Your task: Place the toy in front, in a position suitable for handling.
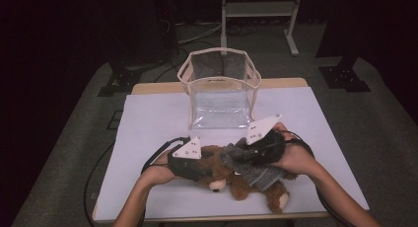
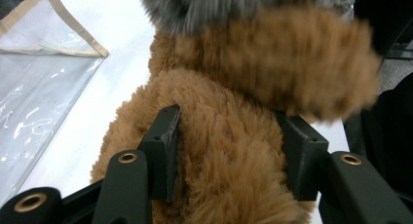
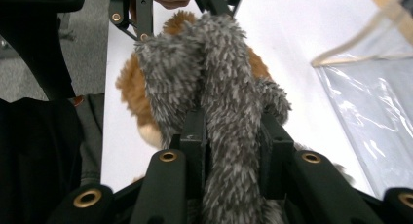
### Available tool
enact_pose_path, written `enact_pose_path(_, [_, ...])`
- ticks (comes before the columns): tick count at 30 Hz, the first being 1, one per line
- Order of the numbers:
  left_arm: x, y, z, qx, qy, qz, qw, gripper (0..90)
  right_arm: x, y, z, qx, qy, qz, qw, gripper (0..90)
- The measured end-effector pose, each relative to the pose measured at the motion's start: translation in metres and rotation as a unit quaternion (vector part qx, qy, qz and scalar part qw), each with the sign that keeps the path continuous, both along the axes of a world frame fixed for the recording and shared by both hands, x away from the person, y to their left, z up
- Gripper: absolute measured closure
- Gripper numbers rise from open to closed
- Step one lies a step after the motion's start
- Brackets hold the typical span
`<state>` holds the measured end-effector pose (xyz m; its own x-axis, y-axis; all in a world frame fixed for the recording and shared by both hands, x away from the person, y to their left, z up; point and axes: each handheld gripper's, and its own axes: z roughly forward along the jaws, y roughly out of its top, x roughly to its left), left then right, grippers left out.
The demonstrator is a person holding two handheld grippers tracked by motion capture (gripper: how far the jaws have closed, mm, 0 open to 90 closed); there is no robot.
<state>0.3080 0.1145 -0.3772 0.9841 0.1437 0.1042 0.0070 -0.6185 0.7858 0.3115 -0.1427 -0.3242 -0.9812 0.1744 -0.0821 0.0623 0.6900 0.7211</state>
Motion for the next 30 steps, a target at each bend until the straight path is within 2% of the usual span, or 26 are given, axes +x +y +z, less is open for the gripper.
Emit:
enact_pose_path(2, [-0.001,0.0,-0.001,0.005,-0.001,-0.001,1.0,47.8,0.001,0.012,-0.006,-0.014,-0.011,0.004,0.9998,70.1])
enact_pose_path(4, [-0.001,0.001,-0.002,0.003,0.001,0.001,1.0,47.7,0.002,0.017,-0.009,-0.019,-0.01,0.002,0.9998,71.8])
enact_pose_path(8, [0.0,-0.001,-0.002,0.001,0.001,0.002,1.0,47.8,0.007,0.012,-0.014,-0.033,-0.001,-0.014,0.9993,78.1])
enact_pose_path(10, [0.0,-0.001,-0.002,-0.001,0.001,0.001,1.0,47.8,0.007,0.003,-0.014,-0.044,0.001,-0.022,0.9988,79.2])
enact_pose_path(15, [0.0,0.001,-0.002,-0.006,0.006,0.001,1.0,47.9,0.007,-0.026,-0.007,-0.05,0.006,-0.044,0.9978,79.6])
enact_pose_path(16, [0.001,0.001,-0.002,-0.007,0.006,0.001,1.0,47.9,0.005,-0.05,-0.002,-0.051,0.012,-0.06,0.9968,79.6])
enact_pose_path(19, [0.001,0.002,-0.002,-0.008,0.006,0.001,1.0,47.8,0.002,-0.076,0.0,-0.053,0.012,-0.084,0.995,79.5])
enact_pose_path(21, [0.001,0.002,-0.002,-0.006,0.006,0.0,1.0,47.8,-0.001,-0.098,0.001,-0.05,0.019,-0.105,0.993,79.5])
enact_pose_path(24, [0.0,0.002,-0.002,-0.005,0.005,0.0,1.0,47.8,-0.005,-0.12,-0.001,-0.053,0.026,-0.125,0.9904,79.4])
enact_pose_path(27, [0.001,0.001,-0.002,-0.006,0.006,0.0,1.0,47.7,-0.009,-0.136,-0.005,-0.052,0.035,-0.141,0.988,79.4])
enact_pose_path(30, [0.001,0.001,-0.001,-0.004,0.005,0.001,1.0,47.5,-0.011,-0.14,-0.008,-0.047,0.042,-0.144,0.9876,79.4])
